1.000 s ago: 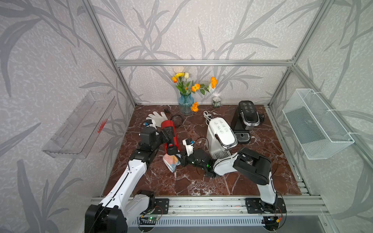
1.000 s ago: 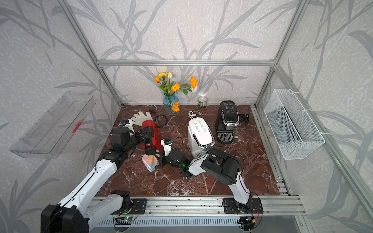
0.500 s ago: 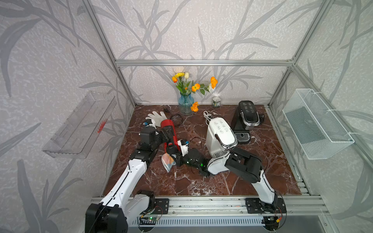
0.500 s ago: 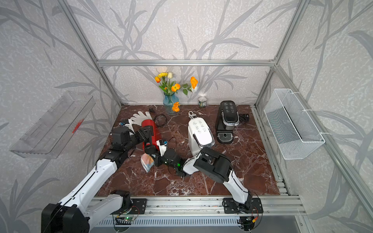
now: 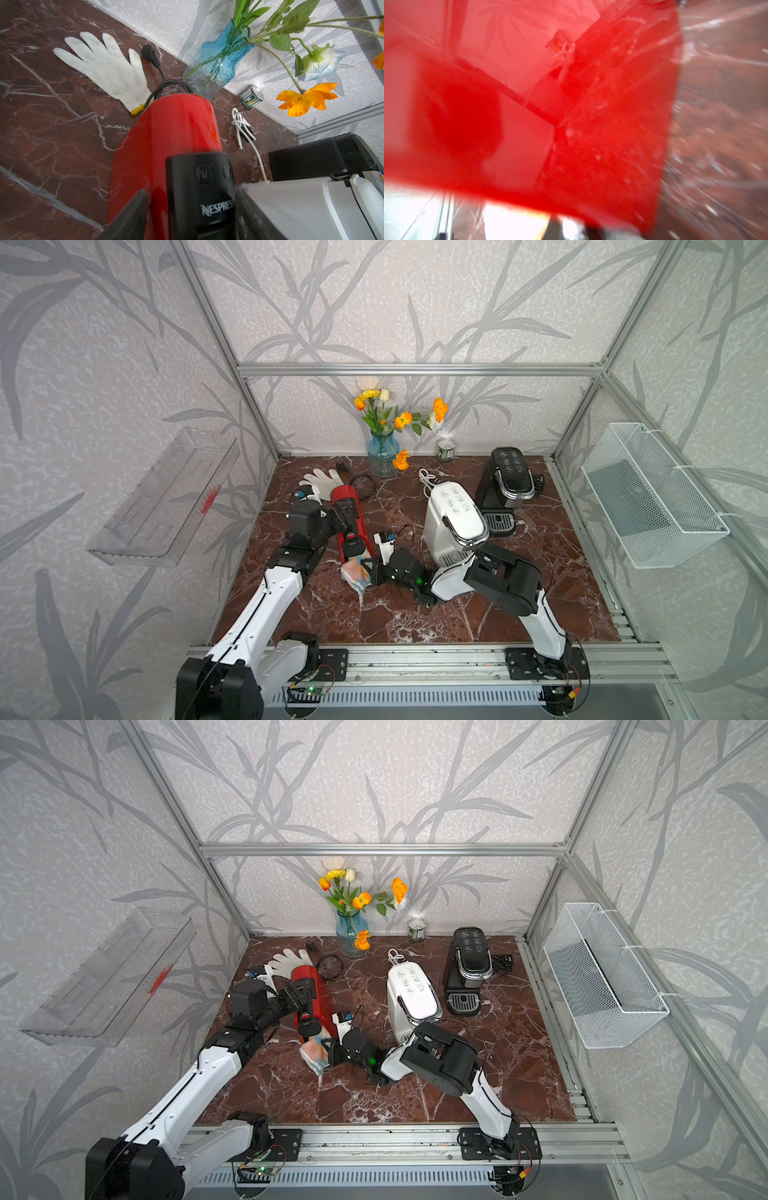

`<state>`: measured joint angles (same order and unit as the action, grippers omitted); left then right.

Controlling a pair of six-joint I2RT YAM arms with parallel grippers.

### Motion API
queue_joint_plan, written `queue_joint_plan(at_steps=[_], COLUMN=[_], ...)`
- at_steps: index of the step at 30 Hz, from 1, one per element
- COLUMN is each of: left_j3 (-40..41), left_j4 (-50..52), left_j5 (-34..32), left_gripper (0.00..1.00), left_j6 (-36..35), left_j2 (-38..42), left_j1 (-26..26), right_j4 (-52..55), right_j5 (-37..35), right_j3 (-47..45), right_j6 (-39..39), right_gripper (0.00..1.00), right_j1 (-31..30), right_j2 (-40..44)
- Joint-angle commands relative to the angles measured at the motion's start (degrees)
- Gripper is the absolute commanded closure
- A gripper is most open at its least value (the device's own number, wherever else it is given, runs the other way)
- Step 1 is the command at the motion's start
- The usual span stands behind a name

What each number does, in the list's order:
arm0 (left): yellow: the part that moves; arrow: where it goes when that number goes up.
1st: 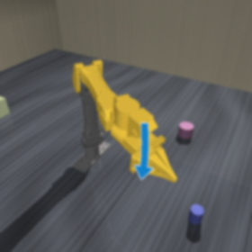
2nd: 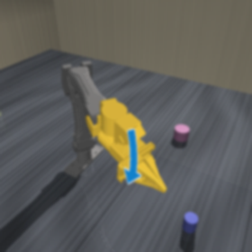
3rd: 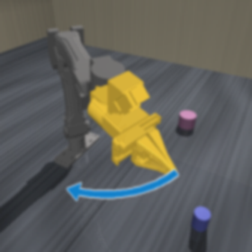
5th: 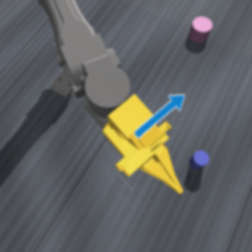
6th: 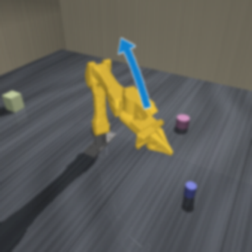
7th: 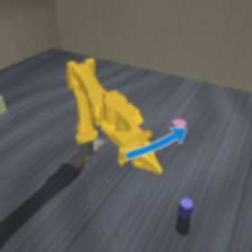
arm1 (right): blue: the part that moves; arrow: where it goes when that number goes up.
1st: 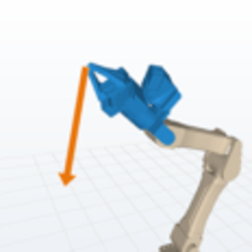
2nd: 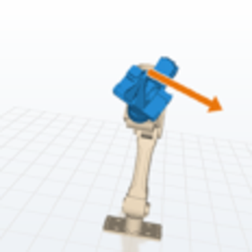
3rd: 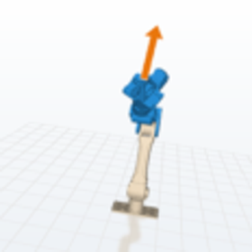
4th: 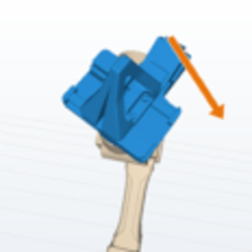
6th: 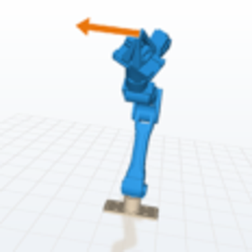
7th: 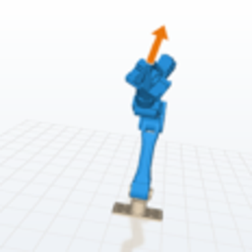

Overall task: Wipe the surface of a coffee machine
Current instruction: Wipe the dirt from the surface of the coffee machine.

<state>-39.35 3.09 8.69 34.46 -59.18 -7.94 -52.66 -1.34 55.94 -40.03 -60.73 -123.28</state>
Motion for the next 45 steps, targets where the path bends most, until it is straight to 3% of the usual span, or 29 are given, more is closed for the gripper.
queue_joint_plan(at_steps=[1, 15, 22, 28, 45], left_j3=[1.1, 1.2, 1.3, 1.3, 1.4], left_j4=[8.6, 8.7, 8.6, 8.8, 8.7], left_j5=[2.3, 2.5, 3.3, 3.6, 2.8], left_gripper=[0.36, 0.36, 0.36, 0.37, 0.36], left_j6=[-1.1, -0.7, -0.6, -0.6, -0.9], left_j2=[-2.2, -2.3, -2.4, -2.2, -2.3], left_j1=[-0.4, -0.4, -0.5, -0.5, -0.4], right_j4=[-3.9, -16.3, -14.1, -2.9, 1.4], right_j5=[-5.2, 2.7, 1.8, -1.2, -1.9], right_j3=[-4.4, -0.5, 6.1, 10.2, -0.6], right_j6=[0.2, 3.1, 3.1, 2.7, 0.3], right_gripper=[1.0, 1.0, 1.0, 1.0, 1.0], right_j1=[3.4, 3.5, 3.9, 4.3, 4.8], right_j2=[3.2, 5.4, -0.3, -2.7, 1.8])
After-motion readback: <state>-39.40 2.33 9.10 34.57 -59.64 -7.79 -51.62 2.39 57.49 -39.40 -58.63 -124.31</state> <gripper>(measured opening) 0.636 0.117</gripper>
